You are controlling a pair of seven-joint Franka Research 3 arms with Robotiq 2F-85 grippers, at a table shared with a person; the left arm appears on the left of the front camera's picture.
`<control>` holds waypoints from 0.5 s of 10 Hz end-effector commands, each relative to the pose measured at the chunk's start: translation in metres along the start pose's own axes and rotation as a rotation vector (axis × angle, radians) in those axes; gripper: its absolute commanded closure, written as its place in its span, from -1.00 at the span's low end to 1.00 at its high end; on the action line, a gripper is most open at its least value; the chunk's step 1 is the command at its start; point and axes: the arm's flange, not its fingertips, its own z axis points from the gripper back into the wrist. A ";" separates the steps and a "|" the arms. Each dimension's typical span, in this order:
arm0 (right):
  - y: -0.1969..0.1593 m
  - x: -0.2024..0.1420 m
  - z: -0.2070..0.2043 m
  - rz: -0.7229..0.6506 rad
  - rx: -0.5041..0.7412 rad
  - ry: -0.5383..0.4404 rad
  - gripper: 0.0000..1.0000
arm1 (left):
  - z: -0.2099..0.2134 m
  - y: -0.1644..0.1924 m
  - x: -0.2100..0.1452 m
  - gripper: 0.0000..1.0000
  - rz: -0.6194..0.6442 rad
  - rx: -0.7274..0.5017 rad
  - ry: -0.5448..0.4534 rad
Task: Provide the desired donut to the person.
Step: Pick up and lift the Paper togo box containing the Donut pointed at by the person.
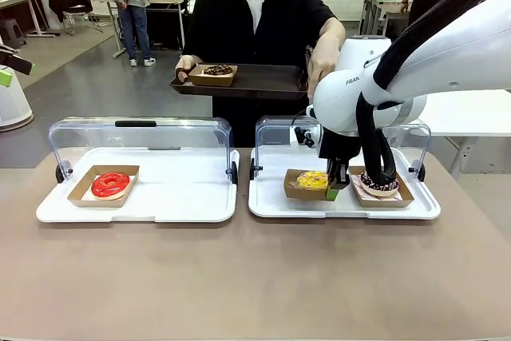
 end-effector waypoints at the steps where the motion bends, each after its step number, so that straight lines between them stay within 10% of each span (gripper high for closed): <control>1: 0.027 -0.001 0.022 0.021 -0.008 0.020 1.00 | 0.001 -0.002 0.001 -1.00 0.010 0.001 -0.001; 5: 0.096 0.002 0.103 0.098 -0.070 0.037 1.00 | 0.001 -0.002 0.001 -1.00 0.010 0.001 -0.001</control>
